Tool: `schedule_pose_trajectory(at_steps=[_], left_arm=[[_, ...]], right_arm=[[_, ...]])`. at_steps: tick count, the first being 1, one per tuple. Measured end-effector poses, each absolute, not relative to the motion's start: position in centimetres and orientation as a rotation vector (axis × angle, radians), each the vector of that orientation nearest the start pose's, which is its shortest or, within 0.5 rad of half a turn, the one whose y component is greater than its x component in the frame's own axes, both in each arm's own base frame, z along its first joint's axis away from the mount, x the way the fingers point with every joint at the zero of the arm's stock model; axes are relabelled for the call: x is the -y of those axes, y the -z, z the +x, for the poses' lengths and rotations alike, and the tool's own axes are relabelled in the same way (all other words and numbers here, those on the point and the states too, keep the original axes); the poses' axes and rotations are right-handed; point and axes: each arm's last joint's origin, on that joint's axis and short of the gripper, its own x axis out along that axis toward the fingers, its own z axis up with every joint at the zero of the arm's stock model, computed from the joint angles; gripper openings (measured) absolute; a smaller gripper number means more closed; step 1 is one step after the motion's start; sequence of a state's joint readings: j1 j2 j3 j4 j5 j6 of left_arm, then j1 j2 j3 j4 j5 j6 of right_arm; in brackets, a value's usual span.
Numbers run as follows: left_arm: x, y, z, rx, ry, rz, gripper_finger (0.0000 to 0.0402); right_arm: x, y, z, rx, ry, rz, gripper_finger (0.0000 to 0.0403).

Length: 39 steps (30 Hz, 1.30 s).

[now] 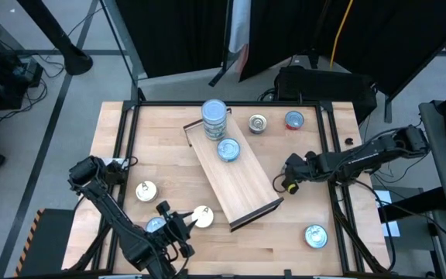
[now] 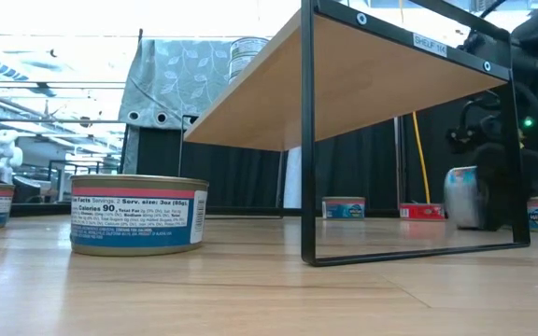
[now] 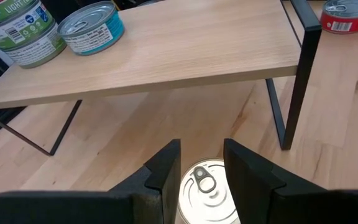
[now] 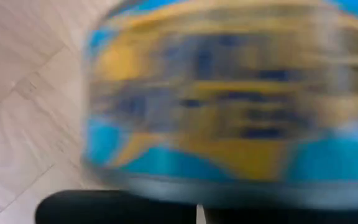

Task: Stack canned seafood by type on shelf
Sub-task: Stack the top right light blue tuna can on top of the other light blue tuna can the shelf

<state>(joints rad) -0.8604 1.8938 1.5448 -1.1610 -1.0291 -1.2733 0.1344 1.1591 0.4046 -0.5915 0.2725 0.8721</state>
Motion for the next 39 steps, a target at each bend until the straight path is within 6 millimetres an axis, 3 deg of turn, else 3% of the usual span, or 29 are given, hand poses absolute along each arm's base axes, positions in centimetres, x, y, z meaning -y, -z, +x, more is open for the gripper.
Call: schedule_pose_trajectory(at_steps=[9, 18, 23, 31, 39], left_arm=[[25.6, -24.4, 25.3, -0.591, -0.594, 0.031, 0.0122], [25.6, -24.3, 25.3, -0.615, -0.588, 0.025, 0.0122], [25.6, -24.3, 25.3, -0.615, -0.588, 0.027, 0.0122], [25.7, -24.3, 25.3, -0.613, -0.587, 0.025, 0.0122], [25.7, -24.3, 25.3, -0.607, -0.589, 0.025, 0.0122]], right_arm=[[-2.2, -12.8, 15.2, -1.164, 0.648, 0.440, 0.0000], [-4.4, -16.5, 15.6, -1.387, 0.406, 0.386, 0.0020], [-5.7, -20.0, 16.0, -1.435, 0.269, 0.252, 0.0082], [-5.2, -24.0, 16.1, -1.395, 0.326, -0.034, 0.0213], [-5.3, -25.0, 18.3, -1.250, -0.063, -0.470, 0.0284]])
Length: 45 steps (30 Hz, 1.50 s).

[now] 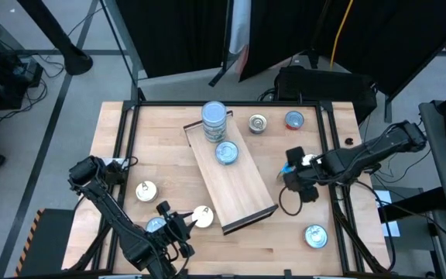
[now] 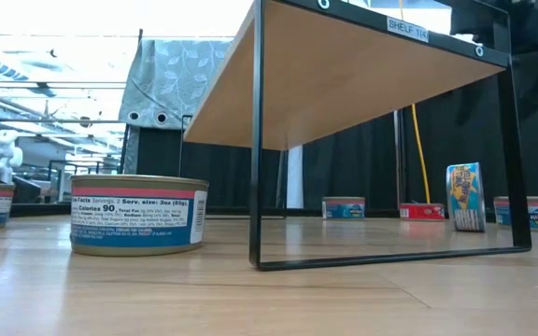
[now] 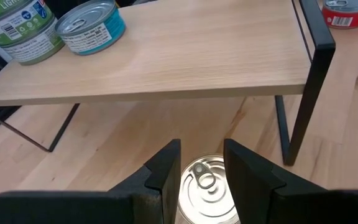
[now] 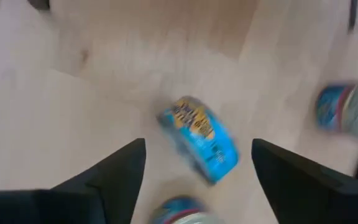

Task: Stack canned seafood by type on shelf
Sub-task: Stack the top right light blue tuna can on top of the other light blue tuna can the shelf

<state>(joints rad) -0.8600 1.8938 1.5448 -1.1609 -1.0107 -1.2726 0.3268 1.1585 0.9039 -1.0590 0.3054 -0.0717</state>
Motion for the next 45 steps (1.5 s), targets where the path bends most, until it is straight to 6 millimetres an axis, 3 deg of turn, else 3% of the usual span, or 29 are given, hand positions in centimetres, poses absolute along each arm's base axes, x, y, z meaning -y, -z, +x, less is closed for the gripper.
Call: schedule_pose_trajectory(at_steps=[6, 12, 27, 32, 42, 45], left_arm=[[25.8, -24.3, 25.2, -0.605, -0.584, 0.022, 0.0122], [25.8, -24.3, 25.2, -0.607, -0.584, 0.026, 0.0122], [25.7, -24.3, 25.2, -0.612, -0.585, 0.037, 0.0122], [25.7, -24.3, 25.2, -0.611, -0.585, 0.036, 0.0122], [25.7, -24.4, 25.2, -0.612, -0.585, 0.038, 0.0122], [25.7, -24.3, 25.1, -0.613, -0.586, 0.041, 0.0122]], right_arm=[[-3.6, -25.0, 19.0, -1.255, -0.190, -0.618, 0.0308], [-1.9, -24.9, 19.7, -1.226, -0.288, -0.620, 0.0318], [0.0, -19.9, 21.2, -1.342, -0.352, -0.592, 0.0316], [0.2, -18.7, 21.6, -1.405, -0.378, -0.550, 0.0276], [-0.1, -17.7, 21.8, -1.479, -0.385, -0.476, 0.0128], [-0.3, -17.9, 21.4, -1.497, -0.368, -0.455, 0.0118]])
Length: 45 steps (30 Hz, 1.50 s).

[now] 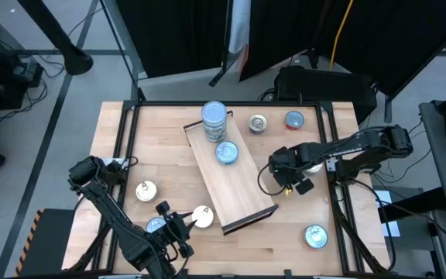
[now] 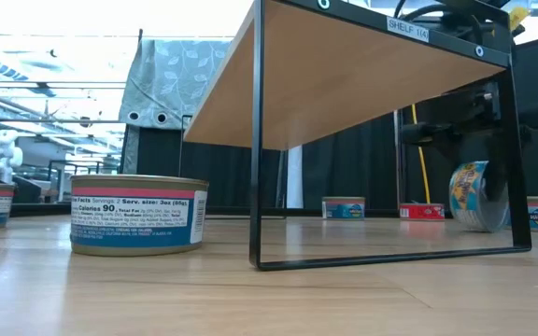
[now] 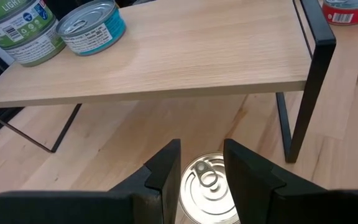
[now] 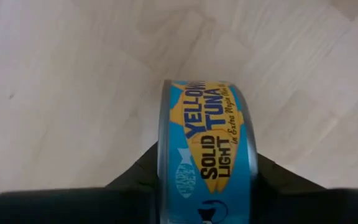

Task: Stack canned seafood by type on shelf
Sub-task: Stack the top right light blue tuna can on top of the other light blue tuna can the shelf

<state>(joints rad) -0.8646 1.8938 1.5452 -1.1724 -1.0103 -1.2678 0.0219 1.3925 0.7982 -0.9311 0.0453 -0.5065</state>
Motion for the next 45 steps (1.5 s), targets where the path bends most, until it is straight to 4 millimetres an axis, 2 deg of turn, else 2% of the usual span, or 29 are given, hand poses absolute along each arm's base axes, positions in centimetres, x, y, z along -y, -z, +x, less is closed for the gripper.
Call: schedule_pose_trajectory(at_steps=[5, 10, 16, 21, 27, 31, 35, 37, 45], left_arm=[[25.6, -24.3, 25.1, -0.617, -0.589, 0.049, 0.0122], [25.5, -24.4, 25.1, -0.590, -0.600, 0.071, 0.0122], [25.3, -24.5, 25.3, -0.568, -0.613, 0.086, 0.0122], [25.0, -24.5, 25.5, -0.575, -0.609, 0.139, 0.0122], [23.5, -24.7, 25.9, -0.579, -0.666, 0.259, 0.0122], [22.3, -24.8, 26.3, -0.586, -0.712, 0.320, 0.0122], [21.4, -24.8, 26.8, -0.603, -0.744, 0.335, 0.0122], [21.1, -24.8, 27.1, -0.611, -0.749, 0.346, 0.0122], [20.6, -24.9, 27.2, -0.628, -0.764, 0.368, 0.0122]], right_arm=[[-0.4, -19.4, 20.5, -1.548, -0.300, -0.374, 0.0120], [-0.4, -23.4, 20.3, -1.502, -0.150, -0.240, 0.0139], [-0.4, -29.5, 20.2, -1.247, -0.028, -0.116, 0.0121], [-0.4, -33.9, 20.0, -0.991, 0.036, -0.013, 0.0137], [-0.5, -37.7, 21.7, -0.551, 0.081, 0.184, 0.0135], [-0.5, -39.4, 23.2, -0.327, 0.072, 0.284, 0.0127], [-0.6, -39.8, 25.0, -0.213, 0.051, 0.293, 0.0132], [-0.6, -39.4, 26.1, -0.210, 0.051, 0.303, 0.0136], [0.3, -34.8, 31.8, -0.306, 0.119, 0.423, 0.0128]])
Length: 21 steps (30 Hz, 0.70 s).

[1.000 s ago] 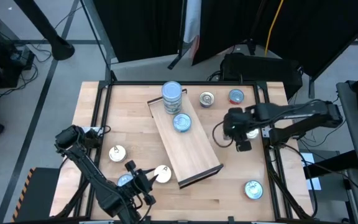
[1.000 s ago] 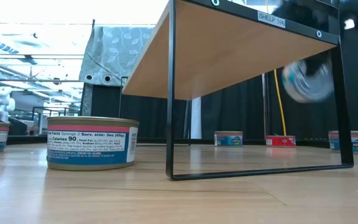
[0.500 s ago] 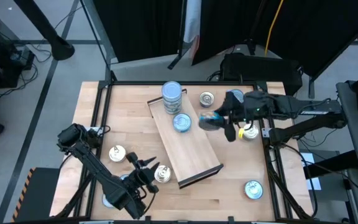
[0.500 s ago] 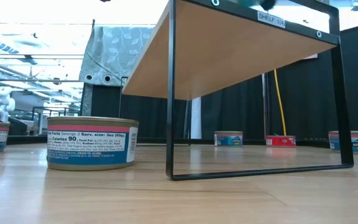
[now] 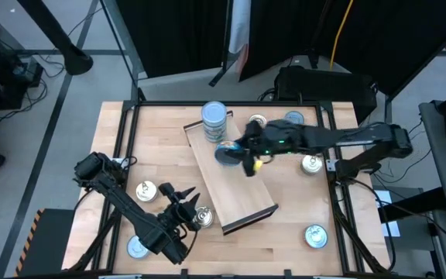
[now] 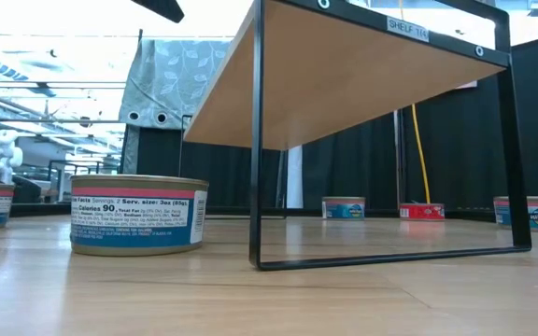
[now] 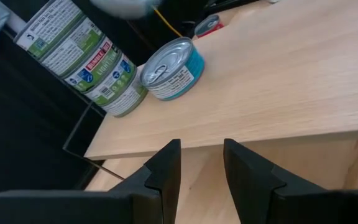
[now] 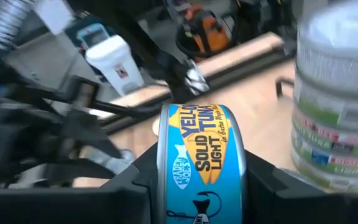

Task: Stack canned seafood by type on shelf
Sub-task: Stack the top right light blue tuna can on top of the other light blue tuna can the shelf

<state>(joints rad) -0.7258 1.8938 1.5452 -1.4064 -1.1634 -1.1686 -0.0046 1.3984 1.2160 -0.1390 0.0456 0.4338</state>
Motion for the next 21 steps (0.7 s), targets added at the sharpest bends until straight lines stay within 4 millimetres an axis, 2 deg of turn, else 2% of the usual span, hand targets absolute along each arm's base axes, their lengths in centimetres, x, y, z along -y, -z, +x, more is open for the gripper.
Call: schedule_pose_trajectory(at_steps=[4, 9, 15, 21], left_arm=[[20.6, -24.9, 27.2, -0.642, -0.757, 0.390, 0.0122], [20.5, -24.8, 27.0, -0.679, -0.753, 0.401, 0.0122], [20.5, -24.7, 26.9, -0.711, -0.746, 0.388, 0.0122], [20.5, -24.7, 26.9, -0.714, -0.745, 0.389, 0.0122]], right_arm=[[1.4, -32.7, 33.5, -0.352, 0.173, 0.477, 0.0128], [2.7, -31.7, 34.2, -0.361, 0.196, 0.523, 0.0129], [3.8, -31.7, 34.2, -0.339, 0.232, 0.576, 0.0130], [3.7, -30.1, 33.8, -0.368, 0.229, 0.629, 0.0130]])
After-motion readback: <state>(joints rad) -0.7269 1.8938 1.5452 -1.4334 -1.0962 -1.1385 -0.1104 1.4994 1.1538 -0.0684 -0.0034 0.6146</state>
